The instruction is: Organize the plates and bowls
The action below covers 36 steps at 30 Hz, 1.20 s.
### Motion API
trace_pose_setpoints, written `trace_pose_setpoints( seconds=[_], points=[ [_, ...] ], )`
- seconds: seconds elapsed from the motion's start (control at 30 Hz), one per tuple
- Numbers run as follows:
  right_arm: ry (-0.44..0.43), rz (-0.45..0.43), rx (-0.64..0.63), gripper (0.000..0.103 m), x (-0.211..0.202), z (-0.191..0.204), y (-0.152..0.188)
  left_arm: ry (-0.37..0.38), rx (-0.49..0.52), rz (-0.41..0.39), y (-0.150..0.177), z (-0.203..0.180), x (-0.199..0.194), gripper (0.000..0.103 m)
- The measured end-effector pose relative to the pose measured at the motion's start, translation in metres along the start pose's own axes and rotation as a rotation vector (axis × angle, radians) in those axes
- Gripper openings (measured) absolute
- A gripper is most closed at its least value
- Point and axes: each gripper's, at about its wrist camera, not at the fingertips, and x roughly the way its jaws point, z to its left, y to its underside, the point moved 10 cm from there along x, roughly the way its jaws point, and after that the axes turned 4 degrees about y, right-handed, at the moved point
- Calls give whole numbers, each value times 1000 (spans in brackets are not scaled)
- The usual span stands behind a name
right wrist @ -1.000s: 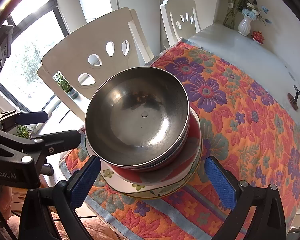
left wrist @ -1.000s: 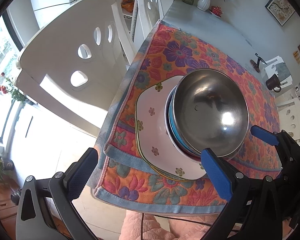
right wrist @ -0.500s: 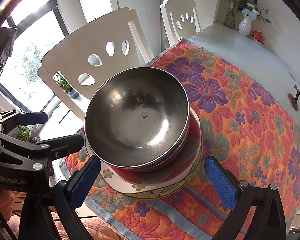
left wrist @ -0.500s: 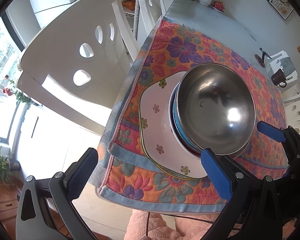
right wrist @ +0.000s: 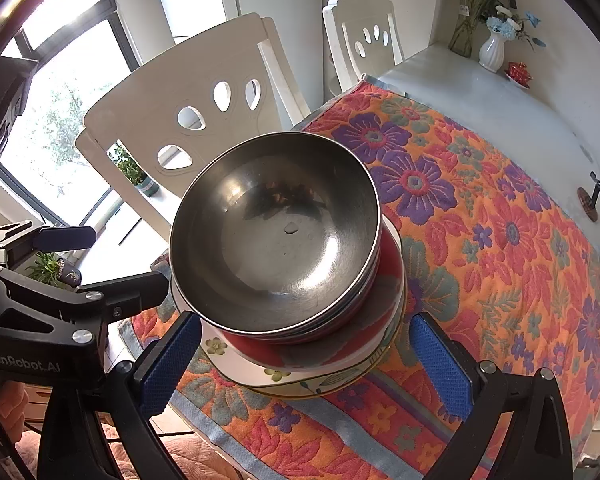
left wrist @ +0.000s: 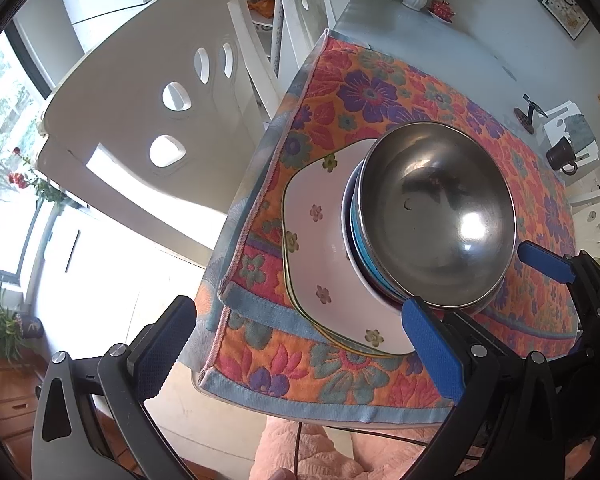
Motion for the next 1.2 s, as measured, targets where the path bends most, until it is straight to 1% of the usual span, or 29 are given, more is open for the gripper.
trace_pose_setpoints(
  seconds=[0.53, 1.2],
  points=[
    [0, 3, 1, 103, -2, -2, 2, -23, -3, 4, 4, 0, 0, 102],
    [4, 0, 26, 103, -8, -13, 10, -33, 21, -24, 2, -12, -6, 102]
  ],
)
